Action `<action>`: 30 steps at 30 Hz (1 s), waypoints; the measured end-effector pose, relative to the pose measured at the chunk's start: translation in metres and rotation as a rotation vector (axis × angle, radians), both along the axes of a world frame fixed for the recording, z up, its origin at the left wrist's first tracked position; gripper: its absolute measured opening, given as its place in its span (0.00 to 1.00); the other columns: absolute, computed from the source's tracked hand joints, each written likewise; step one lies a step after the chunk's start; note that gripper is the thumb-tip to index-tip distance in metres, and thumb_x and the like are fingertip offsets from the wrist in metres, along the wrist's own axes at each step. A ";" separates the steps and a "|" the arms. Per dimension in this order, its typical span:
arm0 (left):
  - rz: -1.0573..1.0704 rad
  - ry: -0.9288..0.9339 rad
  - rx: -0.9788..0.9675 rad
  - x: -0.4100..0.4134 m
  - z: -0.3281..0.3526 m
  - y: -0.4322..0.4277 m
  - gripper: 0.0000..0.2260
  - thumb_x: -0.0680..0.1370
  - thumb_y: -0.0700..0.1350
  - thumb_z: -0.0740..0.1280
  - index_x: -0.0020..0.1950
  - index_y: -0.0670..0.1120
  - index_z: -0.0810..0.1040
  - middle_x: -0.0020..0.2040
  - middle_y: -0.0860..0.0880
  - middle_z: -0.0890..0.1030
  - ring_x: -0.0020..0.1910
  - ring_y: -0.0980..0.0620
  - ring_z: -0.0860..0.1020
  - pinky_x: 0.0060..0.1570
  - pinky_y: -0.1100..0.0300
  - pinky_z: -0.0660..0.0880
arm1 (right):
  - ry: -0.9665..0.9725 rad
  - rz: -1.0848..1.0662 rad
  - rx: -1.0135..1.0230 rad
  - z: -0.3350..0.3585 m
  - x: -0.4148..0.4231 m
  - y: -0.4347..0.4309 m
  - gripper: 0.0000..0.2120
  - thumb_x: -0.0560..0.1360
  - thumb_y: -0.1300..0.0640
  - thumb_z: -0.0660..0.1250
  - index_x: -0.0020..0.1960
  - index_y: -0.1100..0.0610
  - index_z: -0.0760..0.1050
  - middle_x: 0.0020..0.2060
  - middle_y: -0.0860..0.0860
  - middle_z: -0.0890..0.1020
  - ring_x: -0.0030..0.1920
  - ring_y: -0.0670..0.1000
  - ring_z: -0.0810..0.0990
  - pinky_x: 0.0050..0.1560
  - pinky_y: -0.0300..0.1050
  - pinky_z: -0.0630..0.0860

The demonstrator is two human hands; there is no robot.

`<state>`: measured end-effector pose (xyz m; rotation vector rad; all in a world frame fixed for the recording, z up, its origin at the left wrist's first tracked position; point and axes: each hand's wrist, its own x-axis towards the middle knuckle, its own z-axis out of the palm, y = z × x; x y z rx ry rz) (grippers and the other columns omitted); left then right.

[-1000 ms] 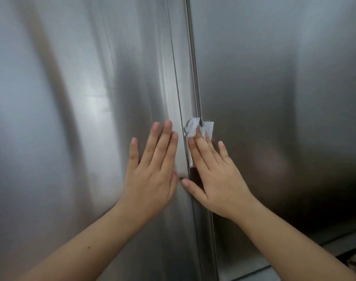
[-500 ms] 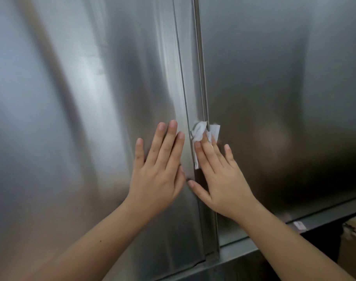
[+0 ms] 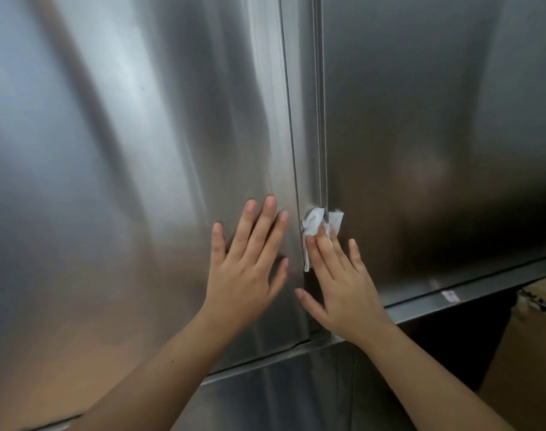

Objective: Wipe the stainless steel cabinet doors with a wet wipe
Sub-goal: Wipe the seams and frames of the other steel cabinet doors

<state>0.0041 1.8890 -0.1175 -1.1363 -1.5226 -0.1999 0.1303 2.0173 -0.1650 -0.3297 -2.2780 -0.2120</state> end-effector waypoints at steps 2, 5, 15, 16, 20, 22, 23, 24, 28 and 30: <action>0.002 -0.026 0.003 0.003 -0.012 0.000 0.26 0.81 0.53 0.54 0.77 0.45 0.57 0.77 0.46 0.51 0.77 0.47 0.49 0.71 0.43 0.41 | -0.019 -0.005 -0.017 -0.012 0.003 -0.003 0.36 0.77 0.40 0.53 0.76 0.60 0.50 0.75 0.57 0.54 0.75 0.57 0.55 0.70 0.59 0.51; 0.004 -0.073 -0.005 0.007 -0.028 0.002 0.27 0.81 0.54 0.54 0.77 0.45 0.55 0.78 0.47 0.46 0.77 0.48 0.47 0.71 0.44 0.38 | -0.054 -0.013 -0.027 -0.026 0.006 -0.005 0.36 0.76 0.40 0.53 0.76 0.60 0.50 0.75 0.57 0.54 0.75 0.56 0.54 0.72 0.55 0.49; 0.031 -0.096 0.010 0.010 -0.053 0.004 0.29 0.80 0.53 0.54 0.78 0.45 0.51 0.78 0.47 0.43 0.77 0.48 0.45 0.71 0.44 0.36 | -0.107 -0.035 -0.056 -0.049 0.010 -0.011 0.36 0.77 0.40 0.53 0.76 0.60 0.50 0.75 0.57 0.54 0.75 0.56 0.54 0.72 0.52 0.44; 0.027 -0.096 0.010 0.010 -0.053 0.004 0.29 0.80 0.53 0.53 0.78 0.45 0.51 0.78 0.47 0.43 0.77 0.48 0.45 0.71 0.44 0.36 | -0.088 -0.038 -0.061 -0.043 0.007 -0.011 0.36 0.77 0.40 0.52 0.76 0.61 0.50 0.75 0.58 0.54 0.75 0.57 0.53 0.72 0.53 0.44; 0.024 -0.079 0.020 0.010 -0.054 0.005 0.29 0.80 0.52 0.53 0.78 0.45 0.50 0.78 0.46 0.43 0.77 0.48 0.45 0.71 0.44 0.37 | -0.058 -0.055 -0.047 -0.022 -0.002 -0.008 0.36 0.77 0.39 0.51 0.76 0.62 0.50 0.75 0.59 0.54 0.75 0.58 0.52 0.72 0.57 0.46; 0.022 -0.075 0.022 0.009 -0.054 0.005 0.29 0.80 0.52 0.53 0.78 0.45 0.50 0.78 0.46 0.44 0.77 0.47 0.45 0.71 0.43 0.37 | -0.073 -0.048 -0.032 -0.024 -0.002 -0.007 0.37 0.77 0.39 0.52 0.76 0.62 0.49 0.75 0.60 0.54 0.75 0.58 0.51 0.70 0.59 0.47; 0.022 -0.073 0.024 0.009 -0.055 0.006 0.28 0.80 0.51 0.53 0.78 0.45 0.51 0.78 0.46 0.44 0.77 0.47 0.45 0.71 0.43 0.37 | -0.080 -0.047 -0.031 -0.029 -0.001 -0.007 0.38 0.76 0.39 0.53 0.76 0.62 0.48 0.75 0.60 0.54 0.75 0.59 0.51 0.70 0.60 0.48; 0.023 -0.073 0.024 0.009 -0.055 0.006 0.28 0.80 0.51 0.53 0.78 0.45 0.51 0.78 0.46 0.44 0.77 0.47 0.45 0.71 0.43 0.37 | -0.088 -0.047 -0.035 -0.036 0.000 -0.007 0.38 0.76 0.39 0.53 0.76 0.62 0.48 0.75 0.60 0.54 0.75 0.59 0.51 0.70 0.60 0.48; 0.023 -0.078 0.021 0.008 -0.055 0.006 0.28 0.80 0.51 0.53 0.78 0.45 0.52 0.78 0.47 0.44 0.77 0.48 0.45 0.71 0.44 0.37 | -0.128 -0.037 -0.052 -0.067 0.006 -0.010 0.39 0.76 0.40 0.54 0.76 0.63 0.48 0.75 0.59 0.52 0.74 0.59 0.54 0.71 0.58 0.53; 0.019 -0.082 0.021 0.008 -0.055 0.006 0.27 0.80 0.51 0.53 0.78 0.45 0.52 0.78 0.47 0.44 0.77 0.48 0.46 0.71 0.44 0.37 | -0.146 -0.011 -0.071 -0.080 0.010 -0.012 0.38 0.76 0.40 0.55 0.76 0.63 0.50 0.75 0.58 0.52 0.74 0.59 0.55 0.73 0.54 0.51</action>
